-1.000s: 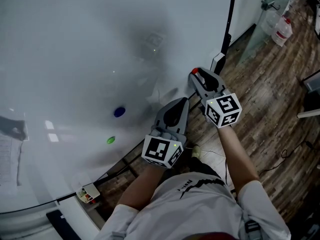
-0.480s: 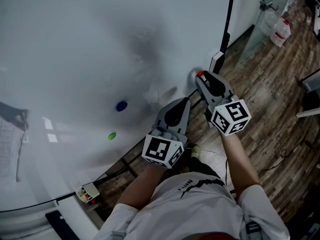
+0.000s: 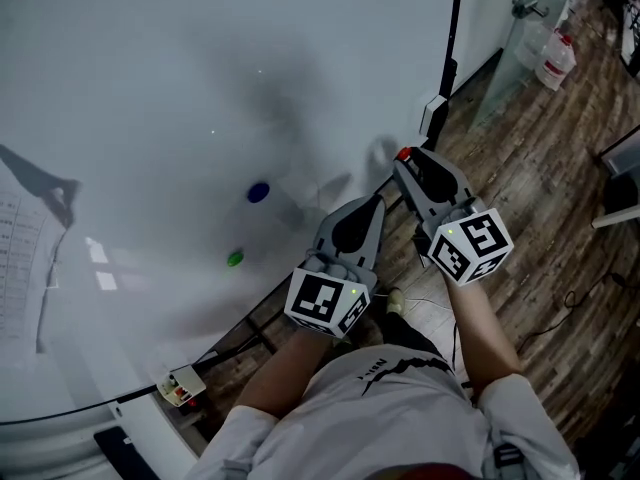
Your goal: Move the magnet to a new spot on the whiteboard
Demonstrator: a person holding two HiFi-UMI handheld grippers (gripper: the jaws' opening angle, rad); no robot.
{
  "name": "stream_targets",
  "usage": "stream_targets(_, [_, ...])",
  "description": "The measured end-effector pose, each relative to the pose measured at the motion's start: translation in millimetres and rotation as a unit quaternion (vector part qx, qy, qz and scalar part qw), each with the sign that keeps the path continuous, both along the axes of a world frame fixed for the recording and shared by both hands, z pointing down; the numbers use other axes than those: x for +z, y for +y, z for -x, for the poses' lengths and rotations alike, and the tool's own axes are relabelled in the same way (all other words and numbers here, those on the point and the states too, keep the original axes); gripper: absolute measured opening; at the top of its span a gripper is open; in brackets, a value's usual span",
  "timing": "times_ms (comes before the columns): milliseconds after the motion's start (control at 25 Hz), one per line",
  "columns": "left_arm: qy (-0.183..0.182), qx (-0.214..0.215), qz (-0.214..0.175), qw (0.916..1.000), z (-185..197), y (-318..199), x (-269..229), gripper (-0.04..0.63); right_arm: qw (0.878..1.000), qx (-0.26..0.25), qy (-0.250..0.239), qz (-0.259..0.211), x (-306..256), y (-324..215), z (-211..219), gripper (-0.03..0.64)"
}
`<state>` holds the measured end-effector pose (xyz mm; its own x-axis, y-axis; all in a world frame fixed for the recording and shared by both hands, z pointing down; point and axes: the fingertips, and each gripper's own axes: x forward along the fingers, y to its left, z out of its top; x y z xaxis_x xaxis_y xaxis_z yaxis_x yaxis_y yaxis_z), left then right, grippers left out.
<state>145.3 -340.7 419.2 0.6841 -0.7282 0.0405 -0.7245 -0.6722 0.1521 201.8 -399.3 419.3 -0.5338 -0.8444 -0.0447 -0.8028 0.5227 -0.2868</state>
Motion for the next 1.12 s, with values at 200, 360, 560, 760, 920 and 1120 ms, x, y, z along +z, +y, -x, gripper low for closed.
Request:
stream_targets(200, [-0.003,0.015,-0.007,0.9999,12,20,-9,0.011,1.000,0.013,0.008,0.006,-5,26,14,0.129])
stream_targets(360, [0.016,0.020,-0.003,0.9997,29,38,-16,0.011,1.000,0.020,0.009,0.001,-10,47,25,0.129])
stream_targets(560, [0.026,0.019,0.000,0.9995,55,62,-23,0.012,0.999,0.027,0.019,-0.004,-23,78,48,0.129])
stream_targets(760, [0.035,0.026,-0.008,0.9990,80,89,-36,0.012,0.999,0.027,0.028,-0.010,-35,108,76,0.129])
stream_targets(920, [0.030,0.034,-0.012,0.9989,97,111,-44,0.012,0.999,0.020,0.032,-0.021,-46,130,97,0.129])
stream_targets(1120, [0.017,0.033,-0.026,0.9990,121,123,-63,0.012,0.998,0.004,0.046,-0.042,-75,144,126,0.129])
